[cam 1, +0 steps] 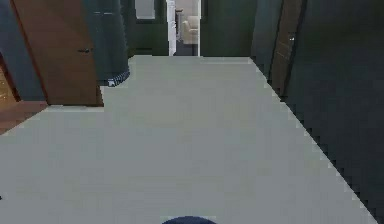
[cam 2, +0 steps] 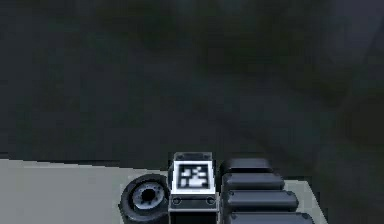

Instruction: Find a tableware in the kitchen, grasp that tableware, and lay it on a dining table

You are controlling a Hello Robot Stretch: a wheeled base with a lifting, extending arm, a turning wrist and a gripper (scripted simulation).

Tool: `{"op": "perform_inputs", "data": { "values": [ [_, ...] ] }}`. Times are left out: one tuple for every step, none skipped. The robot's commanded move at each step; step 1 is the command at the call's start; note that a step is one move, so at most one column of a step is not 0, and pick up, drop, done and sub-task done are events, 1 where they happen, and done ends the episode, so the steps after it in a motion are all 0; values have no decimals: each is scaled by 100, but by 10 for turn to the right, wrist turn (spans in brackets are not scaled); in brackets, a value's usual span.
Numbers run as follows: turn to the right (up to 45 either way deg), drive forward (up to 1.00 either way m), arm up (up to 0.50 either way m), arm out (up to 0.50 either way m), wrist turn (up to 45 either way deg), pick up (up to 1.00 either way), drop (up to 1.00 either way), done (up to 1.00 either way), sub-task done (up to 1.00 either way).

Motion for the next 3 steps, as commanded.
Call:
{"op": "perform_inputs", "data": {
  "values": [
    [0,100,0,0,0,0,0,0,0],
    [0,100,0,0,0,0,0,0,0],
    [0,100,0,0,0,0,0,0,0]
  ]
}}
